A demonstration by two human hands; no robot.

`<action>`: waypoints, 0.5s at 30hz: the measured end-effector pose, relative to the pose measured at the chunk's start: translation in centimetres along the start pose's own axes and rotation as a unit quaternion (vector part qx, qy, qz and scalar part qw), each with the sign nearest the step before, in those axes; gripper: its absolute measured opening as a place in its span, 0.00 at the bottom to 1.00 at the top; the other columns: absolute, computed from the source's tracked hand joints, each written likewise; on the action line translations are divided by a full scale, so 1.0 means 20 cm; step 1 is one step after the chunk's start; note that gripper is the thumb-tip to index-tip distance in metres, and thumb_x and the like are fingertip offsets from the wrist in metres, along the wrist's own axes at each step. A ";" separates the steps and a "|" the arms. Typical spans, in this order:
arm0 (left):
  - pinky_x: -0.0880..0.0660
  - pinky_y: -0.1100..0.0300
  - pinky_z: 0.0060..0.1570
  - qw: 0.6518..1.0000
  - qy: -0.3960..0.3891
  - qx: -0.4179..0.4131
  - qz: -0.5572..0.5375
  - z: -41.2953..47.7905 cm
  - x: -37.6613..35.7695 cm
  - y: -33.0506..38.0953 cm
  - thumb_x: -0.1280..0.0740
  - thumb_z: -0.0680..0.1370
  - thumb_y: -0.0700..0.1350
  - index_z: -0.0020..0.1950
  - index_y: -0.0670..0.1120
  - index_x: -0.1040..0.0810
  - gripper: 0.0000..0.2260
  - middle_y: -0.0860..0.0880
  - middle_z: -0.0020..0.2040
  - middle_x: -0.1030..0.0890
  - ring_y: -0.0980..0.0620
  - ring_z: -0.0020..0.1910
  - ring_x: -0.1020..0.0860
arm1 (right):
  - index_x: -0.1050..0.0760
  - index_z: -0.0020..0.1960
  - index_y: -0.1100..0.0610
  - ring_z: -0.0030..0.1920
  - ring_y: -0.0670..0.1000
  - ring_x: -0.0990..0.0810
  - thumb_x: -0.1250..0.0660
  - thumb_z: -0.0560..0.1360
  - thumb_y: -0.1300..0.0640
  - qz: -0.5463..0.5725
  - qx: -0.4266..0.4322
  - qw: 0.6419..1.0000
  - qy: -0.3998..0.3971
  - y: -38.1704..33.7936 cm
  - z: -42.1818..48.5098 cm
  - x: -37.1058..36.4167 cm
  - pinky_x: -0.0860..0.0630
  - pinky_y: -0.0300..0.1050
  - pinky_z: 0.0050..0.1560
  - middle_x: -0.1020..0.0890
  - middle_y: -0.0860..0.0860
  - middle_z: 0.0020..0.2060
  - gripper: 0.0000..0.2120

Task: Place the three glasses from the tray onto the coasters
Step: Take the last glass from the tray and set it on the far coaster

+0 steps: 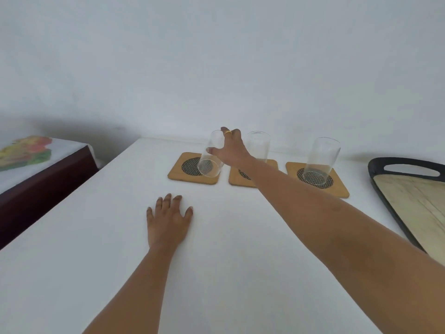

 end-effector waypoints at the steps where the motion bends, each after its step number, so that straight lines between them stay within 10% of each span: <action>1: 0.51 0.46 0.75 1.000 0.003 0.000 0.000 0.00 0.00 0.00 0.48 0.79 0.58 0.74 0.51 0.42 0.24 0.49 0.77 0.43 0.49 0.76 0.48 | 0.49 0.76 0.60 0.71 0.59 0.37 0.34 0.75 0.50 -0.009 0.007 1.000 -0.002 -0.01 0.03 -0.02 0.37 0.49 0.69 0.41 0.59 0.70 0.37; 15: 0.51 0.46 0.75 1.000 0.017 -0.004 0.010 0.00 -0.01 0.00 0.49 0.79 0.58 0.73 0.51 0.42 0.25 0.49 0.76 0.42 0.49 0.76 0.48 | 0.46 0.75 0.60 0.74 0.61 0.43 0.39 0.79 0.53 -0.079 0.075 0.993 -0.038 -0.08 0.29 -0.27 0.42 0.53 0.72 0.48 0.58 0.76 0.29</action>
Point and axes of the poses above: each hand's wrist, its own z-axis towards the middle knuckle, its own x-axis out of the back of the hand, y = z × x, the point moved 4 cm from there along z, towards the middle knuckle
